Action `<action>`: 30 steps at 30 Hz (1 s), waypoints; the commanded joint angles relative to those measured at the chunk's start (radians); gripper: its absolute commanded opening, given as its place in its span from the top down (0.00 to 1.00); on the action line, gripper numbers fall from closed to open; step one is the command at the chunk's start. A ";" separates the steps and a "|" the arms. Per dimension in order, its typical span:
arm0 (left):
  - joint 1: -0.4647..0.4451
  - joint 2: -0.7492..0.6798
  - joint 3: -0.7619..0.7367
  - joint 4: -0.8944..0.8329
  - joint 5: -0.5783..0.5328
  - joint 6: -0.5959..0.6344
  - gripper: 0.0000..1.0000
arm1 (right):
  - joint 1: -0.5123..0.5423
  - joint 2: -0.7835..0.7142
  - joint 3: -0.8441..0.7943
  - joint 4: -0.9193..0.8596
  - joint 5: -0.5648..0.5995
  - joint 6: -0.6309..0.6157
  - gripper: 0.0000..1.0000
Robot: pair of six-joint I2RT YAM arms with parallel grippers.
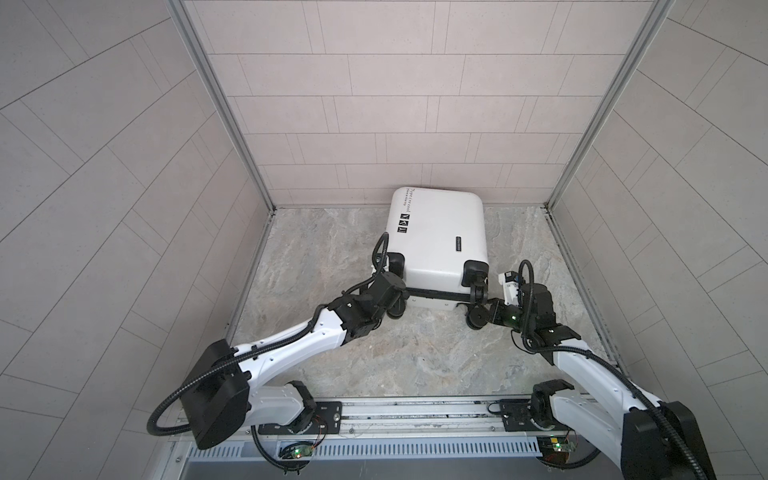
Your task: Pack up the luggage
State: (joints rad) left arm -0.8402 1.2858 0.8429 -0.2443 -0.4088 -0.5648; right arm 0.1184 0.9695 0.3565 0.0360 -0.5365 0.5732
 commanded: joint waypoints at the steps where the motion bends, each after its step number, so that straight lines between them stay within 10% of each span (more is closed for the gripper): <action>1: 0.058 0.043 -0.053 -0.124 -0.059 -0.014 1.00 | -0.048 0.025 0.044 -0.052 0.167 -0.023 1.00; 30: 0.099 0.009 -0.088 -0.132 -0.030 -0.010 1.00 | -0.148 0.247 0.305 -0.148 0.146 -0.088 1.00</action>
State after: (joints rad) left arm -0.7990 1.2686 0.8120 -0.1955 -0.3382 -0.5526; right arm 0.0116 1.1973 0.6220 -0.1379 -0.5159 0.4744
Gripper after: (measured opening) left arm 0.371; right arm 0.046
